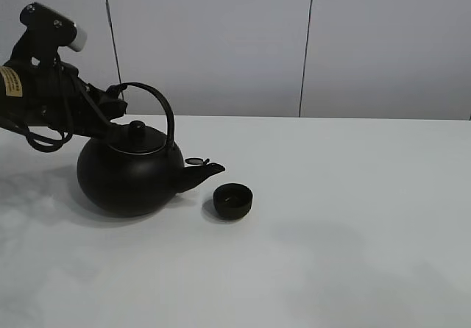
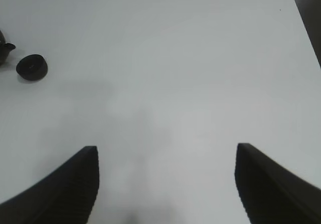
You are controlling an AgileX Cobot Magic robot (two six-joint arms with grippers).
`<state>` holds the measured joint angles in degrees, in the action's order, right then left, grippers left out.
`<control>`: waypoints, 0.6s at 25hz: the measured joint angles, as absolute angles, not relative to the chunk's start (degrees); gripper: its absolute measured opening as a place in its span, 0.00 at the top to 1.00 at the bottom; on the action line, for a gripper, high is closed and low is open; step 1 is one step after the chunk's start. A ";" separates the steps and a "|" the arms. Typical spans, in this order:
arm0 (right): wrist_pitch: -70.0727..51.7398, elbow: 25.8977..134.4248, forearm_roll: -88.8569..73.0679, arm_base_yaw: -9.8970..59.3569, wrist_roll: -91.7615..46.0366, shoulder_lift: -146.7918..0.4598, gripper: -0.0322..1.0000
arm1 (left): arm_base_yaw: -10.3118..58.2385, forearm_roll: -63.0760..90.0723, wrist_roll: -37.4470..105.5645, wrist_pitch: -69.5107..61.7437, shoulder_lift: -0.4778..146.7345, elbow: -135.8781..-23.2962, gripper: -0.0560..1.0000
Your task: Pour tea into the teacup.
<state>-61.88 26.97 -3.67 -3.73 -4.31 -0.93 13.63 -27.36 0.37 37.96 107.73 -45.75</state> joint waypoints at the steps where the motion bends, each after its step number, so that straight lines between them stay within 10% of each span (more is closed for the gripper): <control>1: -61.88 26.97 -3.67 -3.73 -4.31 -0.93 0.47 | 13.63 -27.36 0.37 37.96 107.73 -45.75 0.84; 15: -61.95 26.97 -3.67 -3.73 -4.31 -0.93 0.47 | 14.97 -28.20 0.32 34.94 107.78 -48.13 0.84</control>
